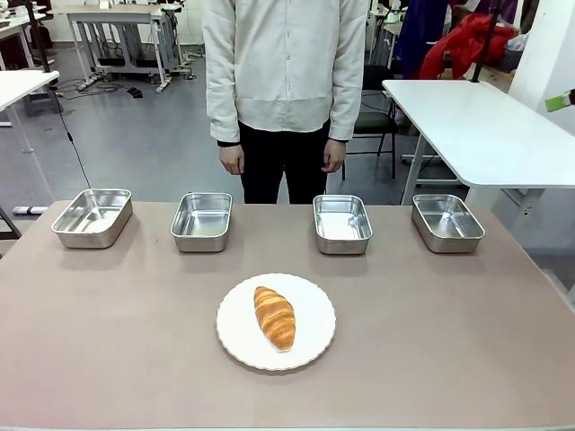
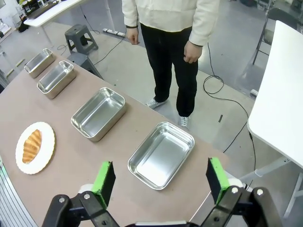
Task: Place the bread in the container.
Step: Place the Butter Roll into the Airtight Container indicated by the human.
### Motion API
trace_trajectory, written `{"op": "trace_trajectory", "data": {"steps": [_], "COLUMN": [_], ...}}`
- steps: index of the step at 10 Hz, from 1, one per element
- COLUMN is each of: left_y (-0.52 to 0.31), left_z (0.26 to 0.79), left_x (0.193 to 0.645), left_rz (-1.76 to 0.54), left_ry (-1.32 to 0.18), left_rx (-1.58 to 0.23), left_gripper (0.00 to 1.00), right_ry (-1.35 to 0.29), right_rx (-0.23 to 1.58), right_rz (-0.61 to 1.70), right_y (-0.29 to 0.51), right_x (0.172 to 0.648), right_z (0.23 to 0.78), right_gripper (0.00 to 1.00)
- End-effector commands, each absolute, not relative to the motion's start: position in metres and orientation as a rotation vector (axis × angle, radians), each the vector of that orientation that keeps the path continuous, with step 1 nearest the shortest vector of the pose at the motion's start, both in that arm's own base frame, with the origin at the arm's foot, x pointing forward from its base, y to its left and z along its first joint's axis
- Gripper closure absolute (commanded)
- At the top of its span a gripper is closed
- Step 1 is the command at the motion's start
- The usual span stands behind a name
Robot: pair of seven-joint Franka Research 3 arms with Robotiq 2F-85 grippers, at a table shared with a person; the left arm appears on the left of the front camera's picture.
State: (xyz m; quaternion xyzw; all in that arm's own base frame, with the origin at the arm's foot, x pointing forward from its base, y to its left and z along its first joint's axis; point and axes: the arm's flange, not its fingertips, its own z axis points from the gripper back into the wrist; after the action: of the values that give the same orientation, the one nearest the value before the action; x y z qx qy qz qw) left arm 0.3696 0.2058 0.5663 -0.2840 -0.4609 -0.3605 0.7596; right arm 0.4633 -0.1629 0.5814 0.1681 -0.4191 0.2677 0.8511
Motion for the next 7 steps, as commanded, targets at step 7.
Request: {"op": "trace_trajectory", "data": {"steps": [7], "left_y": [0.2053], "left_z": [0.5690], "left_x": [0.3680], "left_rz": [-0.791], "left_ry": [-1.016], "left_rx": [-0.625], "left_gripper": [0.00], "right_ry": [-0.889], "right_rx": [0.366], "right_rz": [0.570], "right_y": [-0.1628], "right_x": [0.4638], "right_z": [0.5816], "right_gripper": [0.00]}}
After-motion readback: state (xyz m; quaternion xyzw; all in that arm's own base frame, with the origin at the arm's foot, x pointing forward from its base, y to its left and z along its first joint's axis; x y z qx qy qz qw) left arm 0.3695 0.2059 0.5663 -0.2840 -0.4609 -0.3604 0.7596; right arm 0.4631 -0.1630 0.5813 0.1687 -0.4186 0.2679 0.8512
